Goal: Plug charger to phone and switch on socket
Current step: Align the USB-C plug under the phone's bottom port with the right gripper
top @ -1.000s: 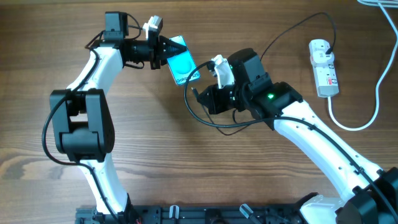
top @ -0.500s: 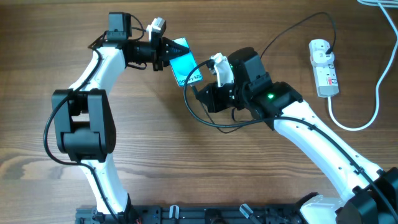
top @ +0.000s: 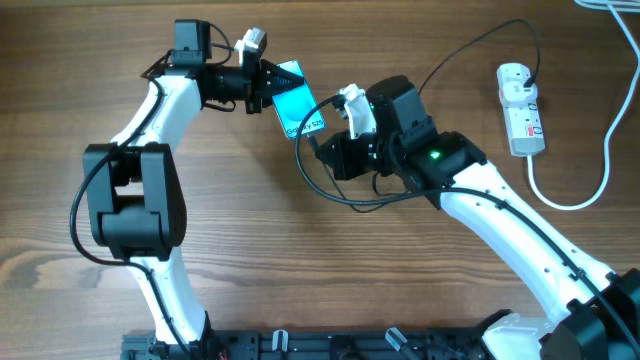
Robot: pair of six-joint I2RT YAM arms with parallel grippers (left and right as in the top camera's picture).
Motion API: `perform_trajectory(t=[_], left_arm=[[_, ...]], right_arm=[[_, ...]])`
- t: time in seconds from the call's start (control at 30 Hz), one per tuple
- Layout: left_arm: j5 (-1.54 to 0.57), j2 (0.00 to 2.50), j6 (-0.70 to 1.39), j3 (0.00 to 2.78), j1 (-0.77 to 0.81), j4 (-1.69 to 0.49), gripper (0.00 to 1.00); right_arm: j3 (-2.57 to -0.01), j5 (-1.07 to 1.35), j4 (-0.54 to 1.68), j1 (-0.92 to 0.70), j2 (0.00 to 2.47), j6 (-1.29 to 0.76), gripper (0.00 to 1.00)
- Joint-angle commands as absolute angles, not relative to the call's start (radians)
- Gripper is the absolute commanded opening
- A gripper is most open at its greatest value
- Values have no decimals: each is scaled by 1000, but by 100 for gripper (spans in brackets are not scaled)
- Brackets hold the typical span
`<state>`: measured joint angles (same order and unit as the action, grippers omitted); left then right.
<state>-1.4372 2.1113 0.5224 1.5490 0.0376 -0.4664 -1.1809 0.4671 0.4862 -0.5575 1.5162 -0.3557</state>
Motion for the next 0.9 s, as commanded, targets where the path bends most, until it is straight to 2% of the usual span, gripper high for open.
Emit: perform_trajectory(t=[0.0,0.87], left_arm=[[-1468,2113,532,1554,40,-463,4],[-1468,2113,532,1554,41,-463,4]], right_arm=[[-1179,471,500,-557,1500,-366,4],[-1179,482,501,-560,1500,-366,4]])
